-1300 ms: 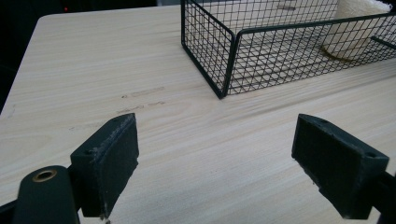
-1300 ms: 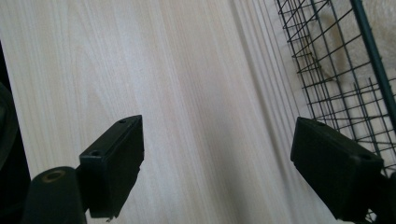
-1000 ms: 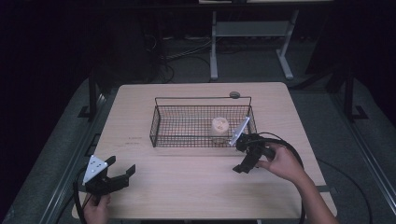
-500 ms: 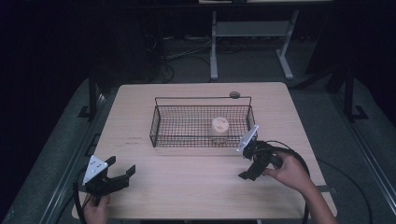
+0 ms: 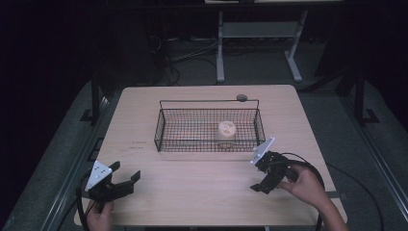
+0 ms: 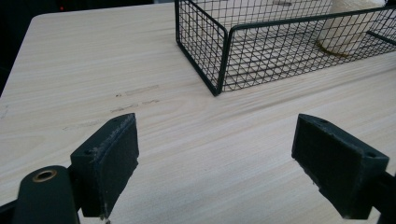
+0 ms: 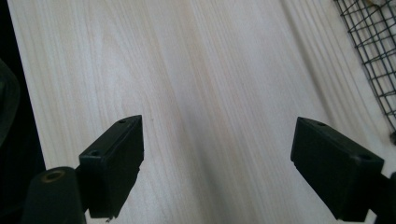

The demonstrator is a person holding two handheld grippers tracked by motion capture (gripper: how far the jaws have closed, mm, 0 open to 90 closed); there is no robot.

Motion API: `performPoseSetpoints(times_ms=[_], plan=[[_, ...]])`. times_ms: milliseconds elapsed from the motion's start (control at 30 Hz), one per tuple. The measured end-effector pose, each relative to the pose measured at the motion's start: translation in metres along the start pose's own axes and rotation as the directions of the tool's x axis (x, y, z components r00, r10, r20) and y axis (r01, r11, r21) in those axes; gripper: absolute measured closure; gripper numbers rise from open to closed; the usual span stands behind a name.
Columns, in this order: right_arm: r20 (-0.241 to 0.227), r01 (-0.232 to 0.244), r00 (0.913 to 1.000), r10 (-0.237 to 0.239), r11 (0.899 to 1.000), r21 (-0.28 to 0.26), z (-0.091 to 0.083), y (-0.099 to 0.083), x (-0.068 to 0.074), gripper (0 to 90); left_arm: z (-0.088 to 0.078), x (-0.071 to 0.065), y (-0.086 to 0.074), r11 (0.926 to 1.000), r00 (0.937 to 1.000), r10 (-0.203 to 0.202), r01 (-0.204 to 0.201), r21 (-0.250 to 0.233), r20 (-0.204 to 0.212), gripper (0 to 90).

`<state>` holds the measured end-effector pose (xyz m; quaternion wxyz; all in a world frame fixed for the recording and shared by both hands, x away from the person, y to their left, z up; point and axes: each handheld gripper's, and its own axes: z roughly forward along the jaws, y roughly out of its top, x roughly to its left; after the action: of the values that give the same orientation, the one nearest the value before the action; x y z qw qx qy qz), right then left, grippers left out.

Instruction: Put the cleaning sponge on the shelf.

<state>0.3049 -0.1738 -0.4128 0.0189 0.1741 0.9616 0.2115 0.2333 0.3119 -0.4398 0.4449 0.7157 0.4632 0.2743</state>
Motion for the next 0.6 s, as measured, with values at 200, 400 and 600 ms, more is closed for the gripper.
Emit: performPoseSetpoints(times_ms=[200, 400, 600], plan=[[0.011, -0.009, 0.9999, 0.009, 1.0, -0.014, 0.001, -0.014, 0.009, 16.7, 0.0, 0.0, 0.0, 1.0, 1.0, 0.002, -0.002, -0.002, 0.001, 13.9], [0.009, -0.03, 0.9995, 0.03, 0.999, -0.014, 0.001, -0.026, 0.013, 16.7, -0.001, -0.001, 0.0, 1.0, 1.0, 0.002, -0.002, -0.001, -0.001, 13.9], [0.013, -0.062, 0.998, 0.062, 0.998, -0.028, 0.0, -0.038, 0.015, 16.6, -0.001, -0.001, 0.0, 1.0, 1.0, 0.002, -0.002, -0.002, -0.001, 13.9]])
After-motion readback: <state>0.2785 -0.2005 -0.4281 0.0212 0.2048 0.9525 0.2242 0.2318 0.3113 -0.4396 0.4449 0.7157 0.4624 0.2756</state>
